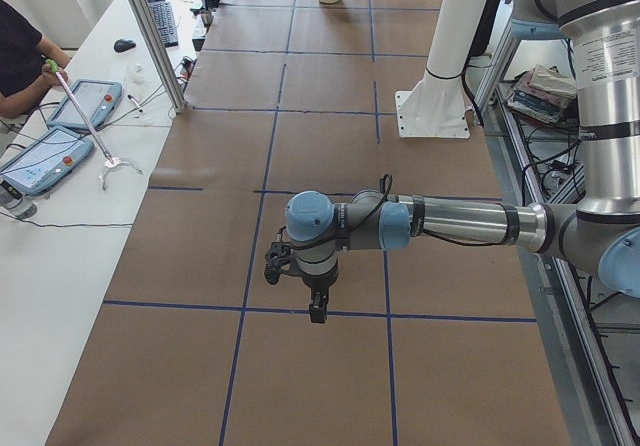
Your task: Left arm hands cup to right arm to dump lemon
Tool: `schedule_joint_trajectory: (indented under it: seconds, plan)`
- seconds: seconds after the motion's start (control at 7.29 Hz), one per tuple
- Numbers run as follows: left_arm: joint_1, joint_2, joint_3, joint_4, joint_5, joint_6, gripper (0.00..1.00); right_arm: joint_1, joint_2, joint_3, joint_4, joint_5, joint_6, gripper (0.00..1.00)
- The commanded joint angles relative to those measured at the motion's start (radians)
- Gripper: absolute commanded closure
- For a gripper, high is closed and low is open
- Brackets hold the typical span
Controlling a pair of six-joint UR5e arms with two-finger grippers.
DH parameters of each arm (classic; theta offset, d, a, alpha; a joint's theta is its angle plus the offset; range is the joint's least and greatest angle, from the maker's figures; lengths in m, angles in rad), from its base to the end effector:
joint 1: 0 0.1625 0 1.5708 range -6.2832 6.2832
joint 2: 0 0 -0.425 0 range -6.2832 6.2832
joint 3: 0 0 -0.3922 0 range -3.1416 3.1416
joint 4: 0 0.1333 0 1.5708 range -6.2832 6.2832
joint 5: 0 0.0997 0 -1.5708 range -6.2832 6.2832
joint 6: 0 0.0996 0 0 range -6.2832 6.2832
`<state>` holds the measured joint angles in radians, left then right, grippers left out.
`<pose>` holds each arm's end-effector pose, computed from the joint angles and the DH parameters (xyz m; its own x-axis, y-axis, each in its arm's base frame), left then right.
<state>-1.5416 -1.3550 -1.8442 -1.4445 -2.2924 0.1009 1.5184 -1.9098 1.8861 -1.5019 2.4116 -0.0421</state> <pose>-0.0560 -0.3967 0.6365 0.7450 0.0772 -0.6626 -0.1047 0.9945 -0.0019 0.0405 -0.3560 0.6345 0.6614 -0.1105 0.7419 0.0802 0.9938 0.0765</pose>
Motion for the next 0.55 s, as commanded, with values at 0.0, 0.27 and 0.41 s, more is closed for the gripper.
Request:
schedule_joint_trajectory:
  seconds: [0.0,0.27,0.41]
  plan:
    - [0.0,-0.001,0.005,-0.001,-0.079,0.0,0.0,-0.001,0.0,0.001,0.018,0.004,-0.001,0.0]
    - [0.0,-0.001,0.013,-0.002,-0.113,0.006,0.0,-0.004,0.0,0.001,0.028,0.007,-0.002,0.0]
    - [0.0,0.005,0.014,-0.002,-0.116,0.008,0.0,-0.006,0.0,0.001,0.028,0.03,-0.004,0.0]
